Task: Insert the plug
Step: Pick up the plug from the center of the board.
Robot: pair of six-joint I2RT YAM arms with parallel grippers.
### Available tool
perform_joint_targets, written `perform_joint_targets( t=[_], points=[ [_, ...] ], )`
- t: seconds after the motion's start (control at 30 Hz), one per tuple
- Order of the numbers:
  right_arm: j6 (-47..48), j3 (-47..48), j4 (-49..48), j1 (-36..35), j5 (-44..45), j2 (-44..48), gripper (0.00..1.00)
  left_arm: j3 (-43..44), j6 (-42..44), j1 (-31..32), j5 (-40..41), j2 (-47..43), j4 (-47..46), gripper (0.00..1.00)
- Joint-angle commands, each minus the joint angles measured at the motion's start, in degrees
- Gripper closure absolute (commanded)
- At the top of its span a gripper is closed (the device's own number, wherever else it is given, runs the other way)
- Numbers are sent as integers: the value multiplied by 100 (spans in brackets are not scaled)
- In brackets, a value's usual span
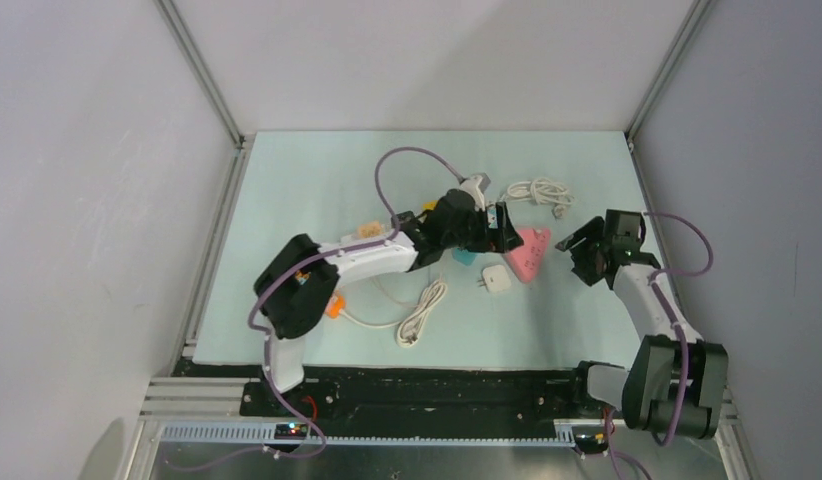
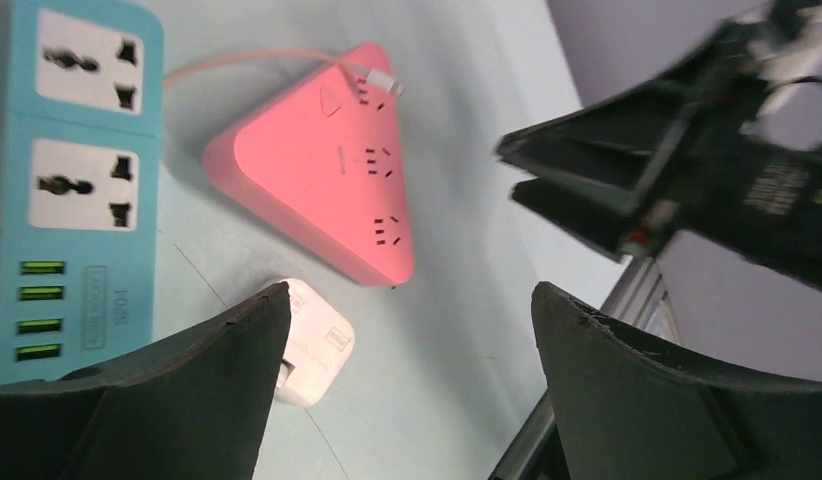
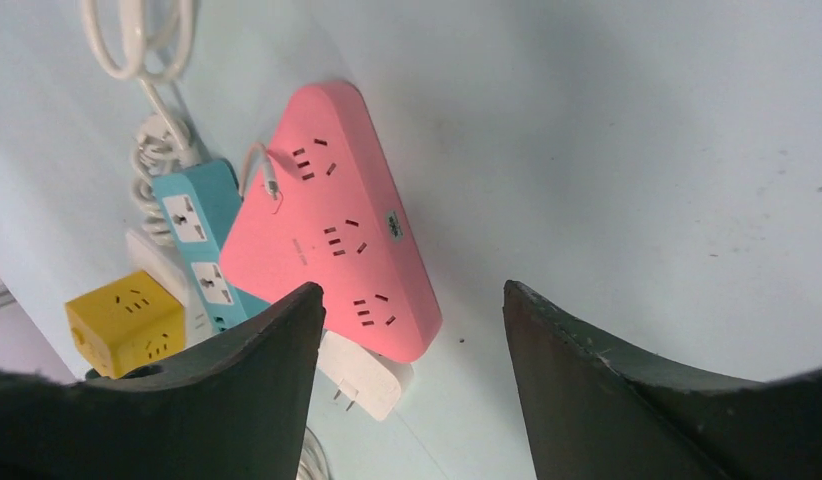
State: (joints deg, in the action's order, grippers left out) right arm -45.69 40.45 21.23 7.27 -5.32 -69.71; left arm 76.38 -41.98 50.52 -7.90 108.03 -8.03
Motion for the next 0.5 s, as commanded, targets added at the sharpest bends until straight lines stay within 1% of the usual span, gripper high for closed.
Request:
perform_joint_targets(
  t=[0.0, 0.1, 0.2, 0.47],
  points=[
    [137, -53, 132, 185, 305, 540, 31, 472, -550, 141, 455, 457, -424, 5],
    [203, -54, 141, 292, 230, 667, 32, 652, -978, 163, 471, 1020, -499, 4],
    [237, -54, 215, 318, 201, 810, 32, 788, -1191, 191, 466, 1434, -629, 4],
    [442, -55, 399, 451, 205, 1266, 32, 924, -1741, 203, 991, 1858, -788, 7]
  ],
)
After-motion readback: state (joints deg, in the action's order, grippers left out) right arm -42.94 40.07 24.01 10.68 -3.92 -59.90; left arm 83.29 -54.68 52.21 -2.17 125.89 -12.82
